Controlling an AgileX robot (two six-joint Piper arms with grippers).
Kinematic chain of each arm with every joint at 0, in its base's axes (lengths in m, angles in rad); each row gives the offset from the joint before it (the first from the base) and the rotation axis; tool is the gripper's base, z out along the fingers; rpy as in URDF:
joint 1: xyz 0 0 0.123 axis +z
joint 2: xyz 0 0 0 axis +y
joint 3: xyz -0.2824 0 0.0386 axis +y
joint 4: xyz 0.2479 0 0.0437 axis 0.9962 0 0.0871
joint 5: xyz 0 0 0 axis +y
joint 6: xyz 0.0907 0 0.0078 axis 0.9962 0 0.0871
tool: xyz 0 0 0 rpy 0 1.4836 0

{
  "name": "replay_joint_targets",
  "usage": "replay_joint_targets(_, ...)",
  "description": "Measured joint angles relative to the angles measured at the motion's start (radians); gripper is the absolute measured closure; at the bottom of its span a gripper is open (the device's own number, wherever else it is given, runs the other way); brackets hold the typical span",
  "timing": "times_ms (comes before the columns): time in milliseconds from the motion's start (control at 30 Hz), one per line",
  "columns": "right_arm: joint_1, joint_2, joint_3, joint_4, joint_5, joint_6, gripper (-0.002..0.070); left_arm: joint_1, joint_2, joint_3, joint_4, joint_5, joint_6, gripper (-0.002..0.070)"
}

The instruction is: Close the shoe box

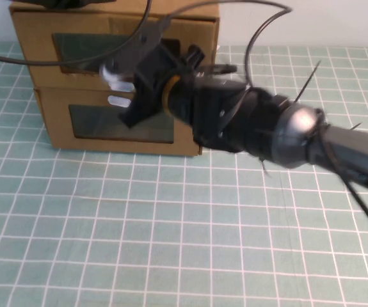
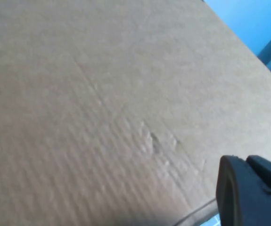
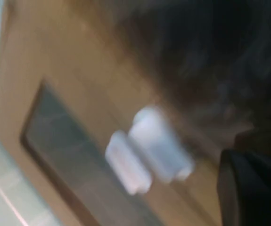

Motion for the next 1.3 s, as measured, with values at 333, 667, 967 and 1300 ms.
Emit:
replay_joint_targets(333, 0.068, -0.108, -0.009, 0.325, 0.091, -0.156, 0.0691, 0.000, -0.077, 0.000, 0.046, 0.012, 0.000, 0.0680)
replay_joint_targets(667, 0.097, -0.202, -0.009, 0.872, 0.463, -0.792, 0.0691, 0.000, -0.146, 0.000, 0.116, 0.070, -0.017, 0.0680)
replay_joint_targets(967, 0.011, -0.366, -0.009, 0.988, 0.544, -0.831, 0.0691, 0.000, -0.258, 0.003, 0.206, 0.163, -0.062, 0.0680)
replay_joint_targets(1300, -0.182, -0.534, -0.009, 1.166, 0.615, -0.823, 0.0691, 0.000, -0.435, 0.016, 0.268, 0.237, -0.085, 0.0680)
